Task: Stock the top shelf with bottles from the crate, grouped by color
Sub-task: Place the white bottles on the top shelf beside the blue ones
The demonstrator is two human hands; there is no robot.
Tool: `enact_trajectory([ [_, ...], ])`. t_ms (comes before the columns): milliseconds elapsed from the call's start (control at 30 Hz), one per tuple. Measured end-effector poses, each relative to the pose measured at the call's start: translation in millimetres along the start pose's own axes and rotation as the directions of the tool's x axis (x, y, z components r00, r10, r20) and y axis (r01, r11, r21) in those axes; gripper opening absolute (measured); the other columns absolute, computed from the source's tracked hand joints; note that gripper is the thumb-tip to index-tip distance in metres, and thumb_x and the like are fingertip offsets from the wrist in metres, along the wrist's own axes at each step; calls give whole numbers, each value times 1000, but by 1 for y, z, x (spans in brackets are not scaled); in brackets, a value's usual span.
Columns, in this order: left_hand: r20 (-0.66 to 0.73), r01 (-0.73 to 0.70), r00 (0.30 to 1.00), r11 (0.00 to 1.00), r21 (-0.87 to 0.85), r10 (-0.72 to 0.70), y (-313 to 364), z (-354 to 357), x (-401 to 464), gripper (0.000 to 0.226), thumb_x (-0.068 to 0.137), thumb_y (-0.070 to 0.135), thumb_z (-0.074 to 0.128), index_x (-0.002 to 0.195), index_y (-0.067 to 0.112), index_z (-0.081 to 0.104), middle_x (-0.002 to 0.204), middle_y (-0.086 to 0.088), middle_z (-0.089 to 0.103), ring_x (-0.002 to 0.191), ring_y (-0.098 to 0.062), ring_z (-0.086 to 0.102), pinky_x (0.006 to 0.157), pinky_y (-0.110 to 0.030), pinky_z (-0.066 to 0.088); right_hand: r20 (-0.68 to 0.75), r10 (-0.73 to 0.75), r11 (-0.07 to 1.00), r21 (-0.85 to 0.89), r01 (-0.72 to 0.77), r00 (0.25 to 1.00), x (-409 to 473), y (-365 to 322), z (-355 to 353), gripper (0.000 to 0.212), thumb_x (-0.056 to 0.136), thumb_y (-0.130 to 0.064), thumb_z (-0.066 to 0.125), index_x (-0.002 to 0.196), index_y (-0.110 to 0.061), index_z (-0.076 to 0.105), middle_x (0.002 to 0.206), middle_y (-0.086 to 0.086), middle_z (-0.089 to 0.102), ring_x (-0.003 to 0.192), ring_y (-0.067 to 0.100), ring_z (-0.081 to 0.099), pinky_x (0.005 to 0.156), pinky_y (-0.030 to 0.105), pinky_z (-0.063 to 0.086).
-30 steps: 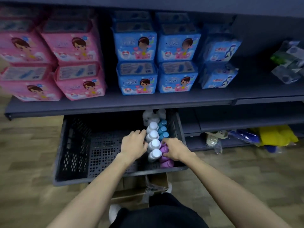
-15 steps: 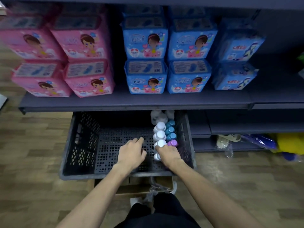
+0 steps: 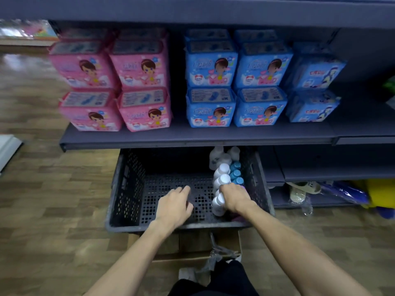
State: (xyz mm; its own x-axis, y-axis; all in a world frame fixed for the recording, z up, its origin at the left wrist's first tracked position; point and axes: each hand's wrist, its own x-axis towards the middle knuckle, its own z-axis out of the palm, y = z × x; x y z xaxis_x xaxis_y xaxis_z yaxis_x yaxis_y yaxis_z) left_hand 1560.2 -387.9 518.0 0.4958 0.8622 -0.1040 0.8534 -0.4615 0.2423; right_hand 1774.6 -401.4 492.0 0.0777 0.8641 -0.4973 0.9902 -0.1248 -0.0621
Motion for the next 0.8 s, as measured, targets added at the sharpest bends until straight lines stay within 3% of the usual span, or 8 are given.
enact_trajectory([
  [167,-83,-56,995,998,-13,54,-7,-41,18,34,90,32,49,122,23,44,100,2,57,90,-21,58,61,-34,48,-87,-54,991,116,64,995,-23,-3,-80,43,79,-36,71,116,-18,58,112,11,63,103,34,61,76,34,46],
  [300,-186,-96,978,995,-9,93,-5,-85,37,38,85,28,52,122,21,46,98,1,59,91,-24,60,63,-36,50,-244,-116,961,217,171,963,-46,-7,-148,42,78,-41,74,111,-21,56,97,4,63,90,26,58,72,34,48],
  [433,-295,-141,943,989,53,151,-1,-133,55,37,85,31,53,119,20,45,98,1,57,93,-26,59,59,-34,41,-448,-192,931,198,306,873,-68,-13,-210,45,77,-43,73,110,-24,47,95,1,64,84,24,54,75,42,50],
  [600,-441,-173,874,979,110,204,11,-204,69,38,83,32,53,119,21,48,95,1,57,93,-26,59,65,-38,47,-640,-181,880,234,413,747,-86,-26,-279,36,80,-44,72,101,-24,51,89,-2,68,79,19,58,71,36,48],
  [700,-521,-196,820,971,137,239,16,-243,74,33,82,30,52,114,23,49,91,2,56,90,-25,58,61,-37,46,-716,-190,854,216,473,671,-100,-34,-317,34,82,-42,73,104,-23,54,85,-6,64,75,13,57,68,29,45],
  [800,-578,-198,775,967,163,256,21,-280,78,31,82,31,51,111,23,48,89,4,54,88,-23,57,60,-36,45,-729,-247,836,173,520,639,-111,-41,-348,36,80,-44,75,105,-25,59,91,-6,67,82,11,60,78,32,51],
])
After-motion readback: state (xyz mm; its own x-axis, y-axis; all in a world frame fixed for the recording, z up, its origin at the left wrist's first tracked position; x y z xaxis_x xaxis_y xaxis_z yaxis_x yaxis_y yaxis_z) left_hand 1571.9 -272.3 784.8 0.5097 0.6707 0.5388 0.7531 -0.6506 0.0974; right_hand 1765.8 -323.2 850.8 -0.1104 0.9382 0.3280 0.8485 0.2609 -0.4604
